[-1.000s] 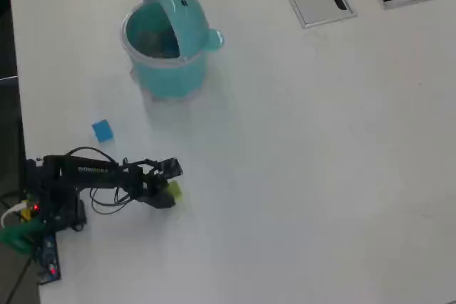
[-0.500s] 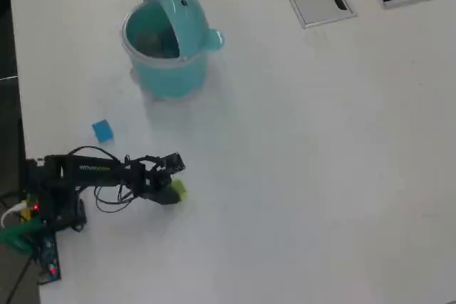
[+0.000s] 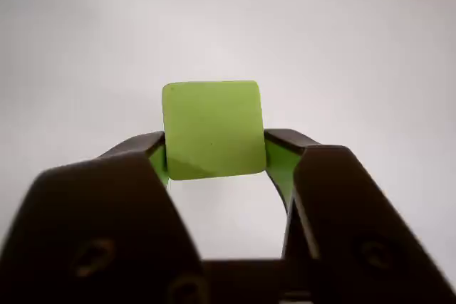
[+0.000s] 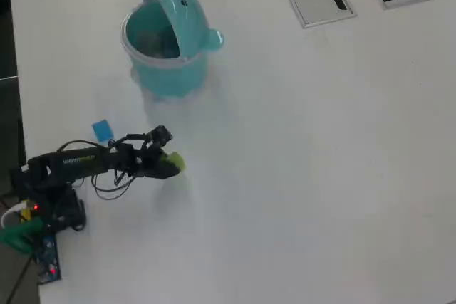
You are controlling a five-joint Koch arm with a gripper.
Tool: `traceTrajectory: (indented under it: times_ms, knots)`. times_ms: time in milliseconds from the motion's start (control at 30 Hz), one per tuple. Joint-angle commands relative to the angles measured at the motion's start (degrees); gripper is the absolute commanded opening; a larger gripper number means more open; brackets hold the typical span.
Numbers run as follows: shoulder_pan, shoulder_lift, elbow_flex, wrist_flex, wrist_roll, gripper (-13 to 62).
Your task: Grasp RGB lego blocks and put them in the bin one by one.
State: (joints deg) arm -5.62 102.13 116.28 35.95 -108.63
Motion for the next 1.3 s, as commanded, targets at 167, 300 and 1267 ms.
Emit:
traceTrajectory:
  times_ms: [167,300,1267]
  knots:
    - [-9.9,5.9,-9.7,-2.5,5.9,14.8]
    - [-12.0,7.4,-10.6,-4.5,6.7,14.8]
    - [-43.6,-19.1,-50.4,-28.1,22.5,5.3]
